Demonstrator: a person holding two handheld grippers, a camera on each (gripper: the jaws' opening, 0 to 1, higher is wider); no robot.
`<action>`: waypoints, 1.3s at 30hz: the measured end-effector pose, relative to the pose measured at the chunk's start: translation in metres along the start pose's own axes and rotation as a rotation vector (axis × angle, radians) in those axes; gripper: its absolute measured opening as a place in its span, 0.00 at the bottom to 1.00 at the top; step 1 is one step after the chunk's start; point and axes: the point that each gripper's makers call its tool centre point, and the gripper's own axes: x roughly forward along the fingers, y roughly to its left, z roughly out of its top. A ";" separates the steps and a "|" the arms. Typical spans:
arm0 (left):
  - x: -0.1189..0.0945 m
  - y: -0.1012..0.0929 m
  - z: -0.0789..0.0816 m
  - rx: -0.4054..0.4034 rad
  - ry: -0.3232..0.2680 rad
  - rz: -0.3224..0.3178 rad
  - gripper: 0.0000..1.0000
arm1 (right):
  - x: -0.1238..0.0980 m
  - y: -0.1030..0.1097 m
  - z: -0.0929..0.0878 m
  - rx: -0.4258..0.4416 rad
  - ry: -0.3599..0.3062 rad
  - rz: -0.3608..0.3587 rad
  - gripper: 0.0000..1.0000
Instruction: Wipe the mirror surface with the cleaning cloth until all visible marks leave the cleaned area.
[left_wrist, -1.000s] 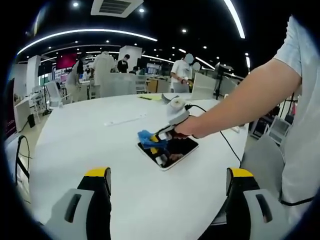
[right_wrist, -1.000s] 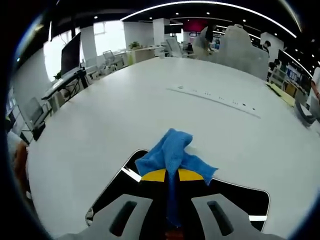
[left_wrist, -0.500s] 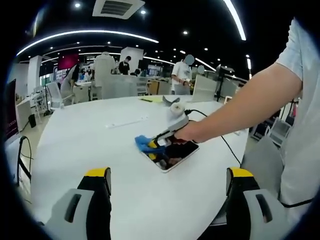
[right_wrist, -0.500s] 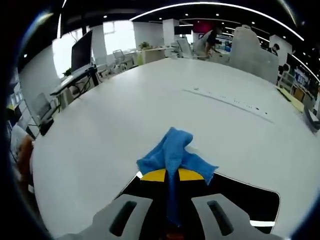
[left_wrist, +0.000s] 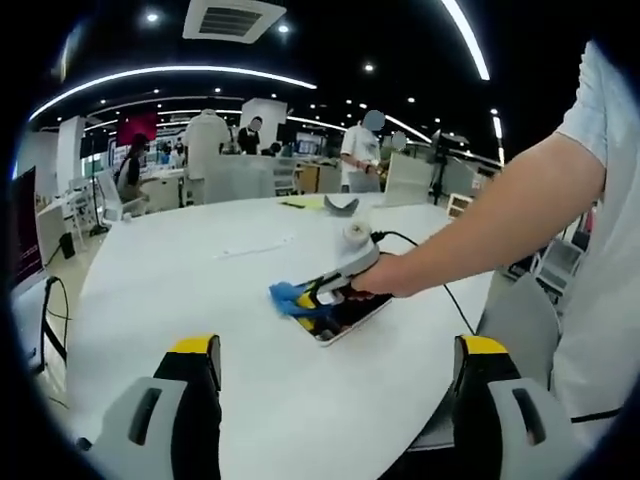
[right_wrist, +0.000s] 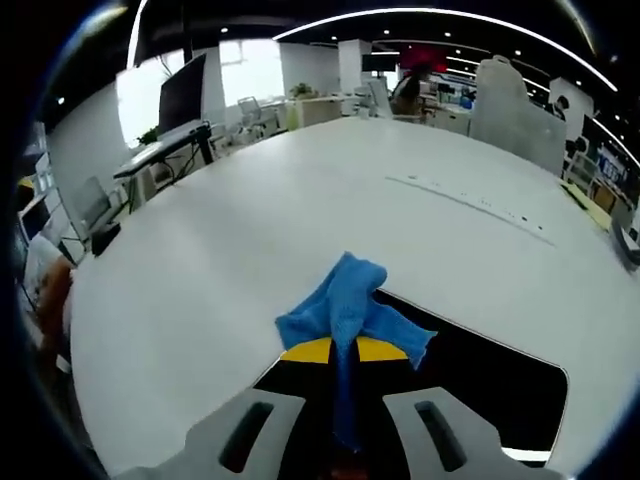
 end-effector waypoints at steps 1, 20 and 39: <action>0.000 -0.001 -0.002 0.008 0.008 0.004 0.99 | -0.001 0.002 -0.001 -0.004 -0.001 0.002 0.02; -0.008 -0.026 -0.009 0.017 0.009 -0.016 0.99 | -0.022 0.029 -0.023 -0.024 0.008 0.022 0.02; -0.019 -0.043 -0.013 0.019 0.003 0.028 0.99 | -0.037 0.046 -0.039 -0.014 0.005 0.044 0.02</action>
